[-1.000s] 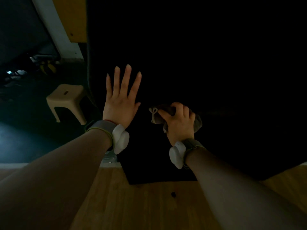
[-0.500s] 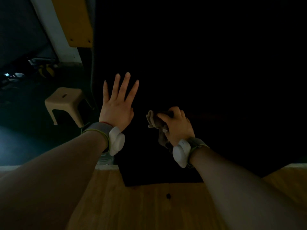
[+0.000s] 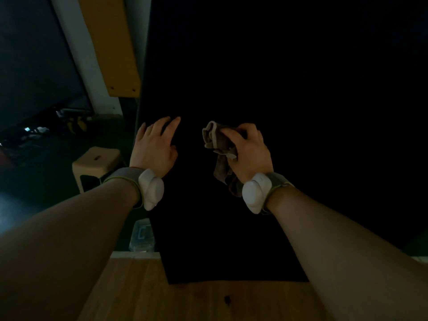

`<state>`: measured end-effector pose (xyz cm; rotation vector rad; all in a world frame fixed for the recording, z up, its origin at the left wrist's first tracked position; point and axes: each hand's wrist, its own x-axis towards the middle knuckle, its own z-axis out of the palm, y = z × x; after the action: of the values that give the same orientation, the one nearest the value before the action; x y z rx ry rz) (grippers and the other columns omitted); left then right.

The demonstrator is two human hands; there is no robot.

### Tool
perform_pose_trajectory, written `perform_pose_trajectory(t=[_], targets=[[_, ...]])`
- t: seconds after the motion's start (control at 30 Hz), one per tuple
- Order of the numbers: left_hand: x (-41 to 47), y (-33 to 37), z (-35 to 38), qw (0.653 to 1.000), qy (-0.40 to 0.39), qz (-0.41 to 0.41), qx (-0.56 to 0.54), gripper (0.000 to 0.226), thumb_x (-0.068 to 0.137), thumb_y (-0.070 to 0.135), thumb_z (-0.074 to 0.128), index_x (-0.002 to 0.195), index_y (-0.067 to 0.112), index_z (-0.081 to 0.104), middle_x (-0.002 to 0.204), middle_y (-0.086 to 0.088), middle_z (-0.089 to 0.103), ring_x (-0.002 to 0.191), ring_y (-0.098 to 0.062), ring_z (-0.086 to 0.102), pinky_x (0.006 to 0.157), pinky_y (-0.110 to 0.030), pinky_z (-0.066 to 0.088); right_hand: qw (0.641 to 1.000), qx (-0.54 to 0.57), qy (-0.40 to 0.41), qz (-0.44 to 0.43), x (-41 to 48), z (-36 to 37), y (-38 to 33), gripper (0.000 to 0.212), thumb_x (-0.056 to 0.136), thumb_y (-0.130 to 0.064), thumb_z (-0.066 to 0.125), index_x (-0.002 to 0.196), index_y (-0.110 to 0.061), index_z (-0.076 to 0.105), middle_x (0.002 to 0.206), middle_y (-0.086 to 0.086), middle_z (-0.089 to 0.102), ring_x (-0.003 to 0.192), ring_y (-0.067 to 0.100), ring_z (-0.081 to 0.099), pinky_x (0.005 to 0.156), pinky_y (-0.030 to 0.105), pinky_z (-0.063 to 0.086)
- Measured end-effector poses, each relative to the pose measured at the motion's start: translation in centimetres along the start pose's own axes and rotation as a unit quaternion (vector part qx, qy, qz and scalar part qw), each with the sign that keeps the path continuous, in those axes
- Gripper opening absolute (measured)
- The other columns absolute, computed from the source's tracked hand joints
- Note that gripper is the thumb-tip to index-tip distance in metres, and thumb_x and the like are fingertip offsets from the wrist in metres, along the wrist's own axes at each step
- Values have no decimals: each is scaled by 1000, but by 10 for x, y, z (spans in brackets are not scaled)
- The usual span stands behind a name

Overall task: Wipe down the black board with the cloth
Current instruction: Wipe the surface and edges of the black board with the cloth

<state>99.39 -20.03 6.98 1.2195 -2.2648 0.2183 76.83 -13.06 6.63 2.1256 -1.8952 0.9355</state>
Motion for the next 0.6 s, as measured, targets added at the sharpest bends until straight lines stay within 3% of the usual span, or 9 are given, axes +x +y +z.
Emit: perform_pose_trajectory(t=[0.13, 0.6], targets=[[24, 21, -29, 999, 12, -5, -29, 66, 86, 13, 56, 146, 13, 29, 143, -16, 39, 126, -38, 40, 109, -49, 27, 1000, 7, 6, -16, 11, -34, 2, 52, 93, -26, 60, 142, -24, 42, 145, 17, 34, 127, 39, 34, 101, 53, 39], [104, 93, -151, 996, 86, -28, 9, 67, 89, 20, 56, 148, 14, 24, 153, -12, 21, 134, -35, 32, 109, -43, 28, 996, 3, 59, -72, 75, -175, -11, 52, 93, -20, 58, 141, -27, 41, 140, 12, 31, 121, 36, 35, 97, 51, 44]])
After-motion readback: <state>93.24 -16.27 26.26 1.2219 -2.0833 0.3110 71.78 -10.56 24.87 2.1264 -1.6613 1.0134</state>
